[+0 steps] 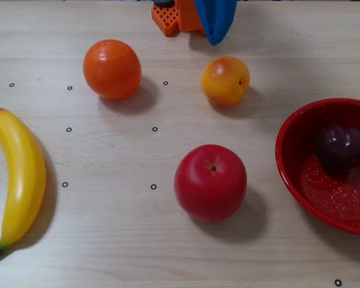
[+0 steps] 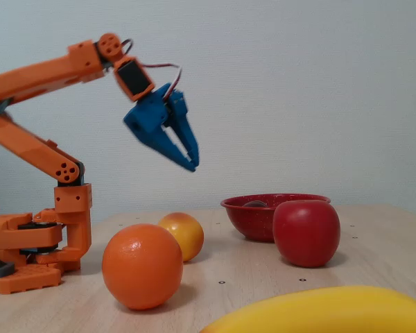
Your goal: Put plum in the red bowl.
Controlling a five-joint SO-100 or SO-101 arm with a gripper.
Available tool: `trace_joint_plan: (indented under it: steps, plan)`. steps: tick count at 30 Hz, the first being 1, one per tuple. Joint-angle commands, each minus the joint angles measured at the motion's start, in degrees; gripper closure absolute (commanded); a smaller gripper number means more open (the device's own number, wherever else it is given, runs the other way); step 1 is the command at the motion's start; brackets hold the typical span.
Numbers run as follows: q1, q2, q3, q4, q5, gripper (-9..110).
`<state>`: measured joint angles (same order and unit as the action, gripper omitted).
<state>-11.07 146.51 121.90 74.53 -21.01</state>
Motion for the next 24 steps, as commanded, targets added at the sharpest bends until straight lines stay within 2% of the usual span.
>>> trace_joint_plan:
  steps: [1, 24]
  plan:
    - [2.9, 3.9, -2.1, -0.3, 3.4, 102]
    - [5.8, 35.1, 21.5, 1.7, 15.6, 102]
